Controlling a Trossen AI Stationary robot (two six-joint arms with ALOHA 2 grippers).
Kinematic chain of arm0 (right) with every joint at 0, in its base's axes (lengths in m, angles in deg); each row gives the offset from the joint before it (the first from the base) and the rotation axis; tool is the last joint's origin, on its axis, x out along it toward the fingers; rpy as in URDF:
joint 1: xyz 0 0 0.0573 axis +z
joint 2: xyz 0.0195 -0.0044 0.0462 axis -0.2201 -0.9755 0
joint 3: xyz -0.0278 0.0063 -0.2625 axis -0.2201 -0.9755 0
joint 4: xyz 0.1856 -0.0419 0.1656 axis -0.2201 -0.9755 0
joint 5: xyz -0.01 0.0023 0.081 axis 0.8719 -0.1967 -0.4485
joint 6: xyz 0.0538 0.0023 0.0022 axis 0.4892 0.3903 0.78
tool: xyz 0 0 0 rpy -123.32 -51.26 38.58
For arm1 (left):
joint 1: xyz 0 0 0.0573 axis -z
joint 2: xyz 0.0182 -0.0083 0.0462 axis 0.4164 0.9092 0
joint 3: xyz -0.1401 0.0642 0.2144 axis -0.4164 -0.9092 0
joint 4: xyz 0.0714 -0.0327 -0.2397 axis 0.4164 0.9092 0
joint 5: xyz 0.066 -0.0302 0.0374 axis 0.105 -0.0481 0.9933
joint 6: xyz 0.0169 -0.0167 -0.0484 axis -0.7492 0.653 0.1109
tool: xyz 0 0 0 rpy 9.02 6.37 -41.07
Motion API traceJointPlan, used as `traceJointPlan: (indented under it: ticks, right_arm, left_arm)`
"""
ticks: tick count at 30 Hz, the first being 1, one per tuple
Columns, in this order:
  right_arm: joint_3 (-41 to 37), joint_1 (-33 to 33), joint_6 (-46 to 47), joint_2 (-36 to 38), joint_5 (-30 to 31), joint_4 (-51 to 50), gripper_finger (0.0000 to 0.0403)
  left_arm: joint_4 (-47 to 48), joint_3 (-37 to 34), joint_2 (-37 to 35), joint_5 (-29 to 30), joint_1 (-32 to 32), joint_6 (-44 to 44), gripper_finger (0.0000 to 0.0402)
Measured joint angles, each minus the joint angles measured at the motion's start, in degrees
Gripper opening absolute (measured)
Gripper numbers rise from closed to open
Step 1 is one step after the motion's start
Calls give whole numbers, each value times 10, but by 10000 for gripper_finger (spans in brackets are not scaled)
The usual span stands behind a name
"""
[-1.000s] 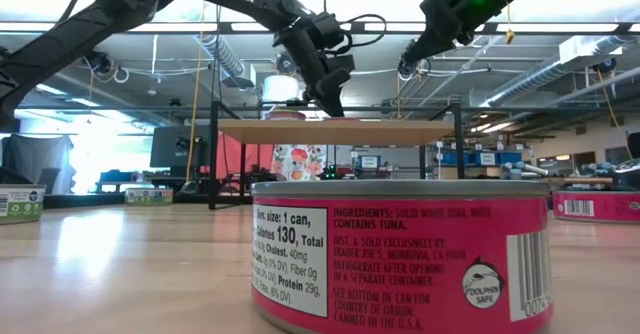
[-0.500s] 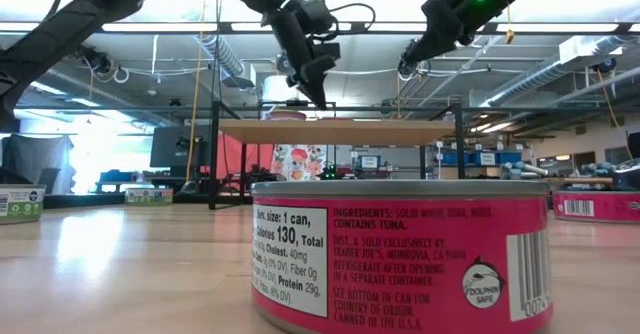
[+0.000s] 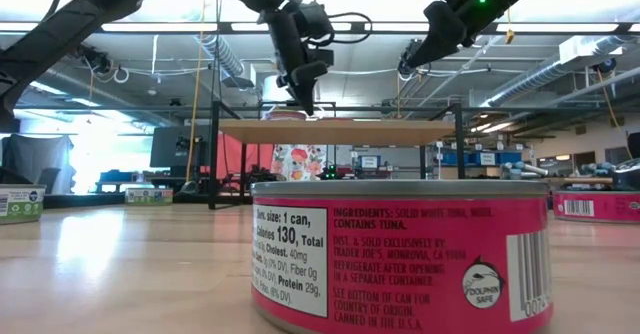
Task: Stack canned seafood by type on shelf
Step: Adjust the tuna cans on the shelf
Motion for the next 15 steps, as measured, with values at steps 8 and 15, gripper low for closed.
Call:
traceJointPlan:
  ticks: [8,15]
  right_arm:
    - [0,0,0,0,0,0,7]
    - [0,0,0,0,0,-1,7]
  left_arm:
    - [15,0,0,12,-2,-1,1]
    - [26,0,0,35,-2,-2,1]
